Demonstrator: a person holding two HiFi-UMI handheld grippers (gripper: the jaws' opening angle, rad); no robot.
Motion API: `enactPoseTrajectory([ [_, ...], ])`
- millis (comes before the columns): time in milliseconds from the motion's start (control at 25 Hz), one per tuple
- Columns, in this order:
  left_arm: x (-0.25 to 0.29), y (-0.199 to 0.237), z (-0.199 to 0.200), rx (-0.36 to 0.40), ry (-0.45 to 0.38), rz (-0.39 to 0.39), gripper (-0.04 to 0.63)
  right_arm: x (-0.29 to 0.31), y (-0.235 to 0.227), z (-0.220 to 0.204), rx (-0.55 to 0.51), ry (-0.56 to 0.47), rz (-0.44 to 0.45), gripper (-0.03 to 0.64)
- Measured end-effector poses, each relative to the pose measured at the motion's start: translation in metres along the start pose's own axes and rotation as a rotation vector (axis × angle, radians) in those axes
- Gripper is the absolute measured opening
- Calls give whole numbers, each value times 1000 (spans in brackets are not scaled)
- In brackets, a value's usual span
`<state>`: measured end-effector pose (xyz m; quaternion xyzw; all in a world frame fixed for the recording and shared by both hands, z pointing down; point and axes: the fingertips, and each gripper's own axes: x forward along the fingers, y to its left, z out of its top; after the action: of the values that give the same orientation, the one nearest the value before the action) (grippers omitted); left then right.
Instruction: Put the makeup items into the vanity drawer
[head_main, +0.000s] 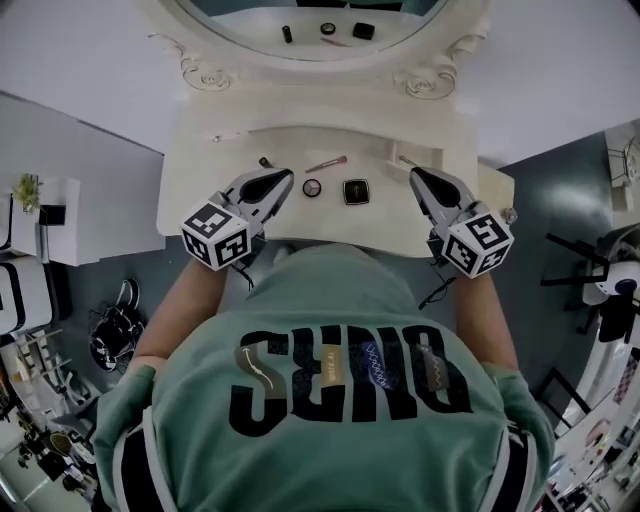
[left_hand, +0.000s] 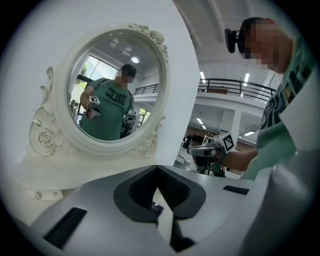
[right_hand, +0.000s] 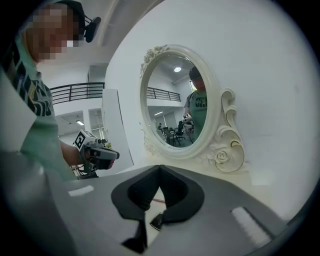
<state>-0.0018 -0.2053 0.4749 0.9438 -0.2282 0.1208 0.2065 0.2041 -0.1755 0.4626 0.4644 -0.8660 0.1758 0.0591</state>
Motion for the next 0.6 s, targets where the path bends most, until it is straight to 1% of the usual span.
enactPoseTrajectory([
  [120, 29, -1, -22, 72, 116, -70, 0, 9, -4, -5, 13, 7, -26, 9],
  [320, 87, -21, -70, 166, 329, -203, 2, 13, -12, -21, 29, 14, -33, 9],
  [360, 98, -24, -80, 191, 376, -225, 60, 12, -14, -26, 36, 16, -33, 9],
  [400, 109, -26, -91, 215, 423, -241, 94, 12, -16, -31, 45, 18, -33, 9],
  [520, 138, -23, -123, 279, 546, -253, 163, 9, -22, -49, 69, 30, -35, 9],
  [600, 152, -20, -146, 304, 625, -251, 194, 5, -24, -62, 84, 42, -36, 9],
])
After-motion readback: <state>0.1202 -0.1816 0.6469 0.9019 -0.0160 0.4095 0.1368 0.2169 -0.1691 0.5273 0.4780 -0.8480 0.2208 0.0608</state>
